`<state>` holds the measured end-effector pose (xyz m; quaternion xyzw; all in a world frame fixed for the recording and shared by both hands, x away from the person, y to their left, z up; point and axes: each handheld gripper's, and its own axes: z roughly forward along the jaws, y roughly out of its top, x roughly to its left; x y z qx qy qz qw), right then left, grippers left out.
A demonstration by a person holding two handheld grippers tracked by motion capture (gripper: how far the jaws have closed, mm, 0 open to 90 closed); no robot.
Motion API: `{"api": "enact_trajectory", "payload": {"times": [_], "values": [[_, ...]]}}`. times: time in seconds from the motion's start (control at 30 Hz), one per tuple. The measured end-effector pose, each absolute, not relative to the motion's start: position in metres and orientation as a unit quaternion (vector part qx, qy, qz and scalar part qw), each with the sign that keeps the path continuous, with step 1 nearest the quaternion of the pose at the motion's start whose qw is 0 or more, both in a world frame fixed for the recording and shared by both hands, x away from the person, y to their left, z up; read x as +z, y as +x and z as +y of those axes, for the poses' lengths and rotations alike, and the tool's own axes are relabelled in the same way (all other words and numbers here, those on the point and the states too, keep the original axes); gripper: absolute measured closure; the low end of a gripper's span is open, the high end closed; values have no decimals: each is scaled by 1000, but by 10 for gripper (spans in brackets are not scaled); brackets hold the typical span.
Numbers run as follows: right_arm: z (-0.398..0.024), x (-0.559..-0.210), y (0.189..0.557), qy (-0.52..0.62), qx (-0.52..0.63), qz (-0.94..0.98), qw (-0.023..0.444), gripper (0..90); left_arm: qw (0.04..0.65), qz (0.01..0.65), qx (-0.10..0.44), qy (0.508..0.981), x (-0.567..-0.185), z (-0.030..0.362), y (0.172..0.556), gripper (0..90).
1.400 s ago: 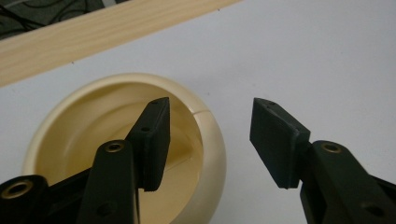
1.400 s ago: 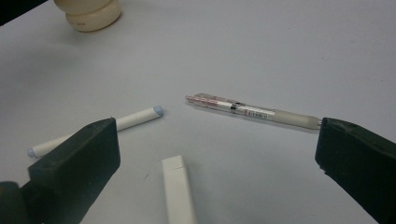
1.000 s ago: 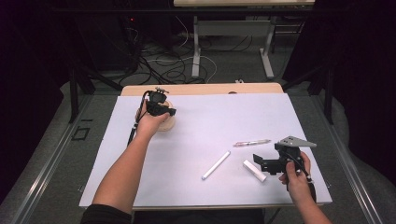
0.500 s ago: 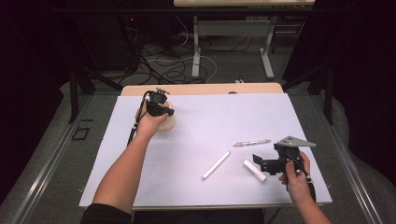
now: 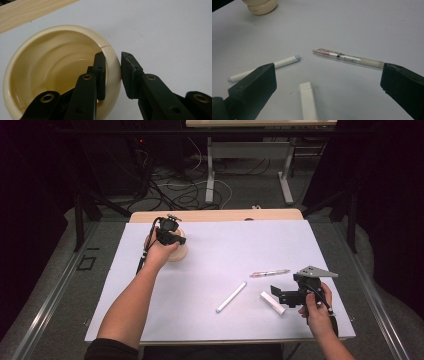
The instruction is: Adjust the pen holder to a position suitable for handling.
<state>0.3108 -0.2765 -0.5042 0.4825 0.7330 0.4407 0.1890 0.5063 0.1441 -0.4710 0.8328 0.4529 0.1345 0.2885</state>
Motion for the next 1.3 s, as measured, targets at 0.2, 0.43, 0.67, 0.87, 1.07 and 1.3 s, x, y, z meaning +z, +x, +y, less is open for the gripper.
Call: {"api": "enact_trajectory", "payload": {"times": [0.2,0.43,0.67,0.87,1.07,1.3], "values": [[-276,-505,311,482,440,734,190,2,296,450,135,832,-466,142,502,755],[-276,-505,311,481,440,733,191,2,301,453,127,830,-458,139,493,755],[-275,-505,311,482,439,734,189,2,301,448,114,834,-451,128,481,755],[-275,-505,311,482,439,735,189,2,310,443,104,835,-445,117,470,756],[-275,-505,311,481,438,736,189,2,318,432,93,839,-441,103,456,756],[-274,-505,311,479,439,736,189,2,315,434,82,840,-437,87,442,756]]}}
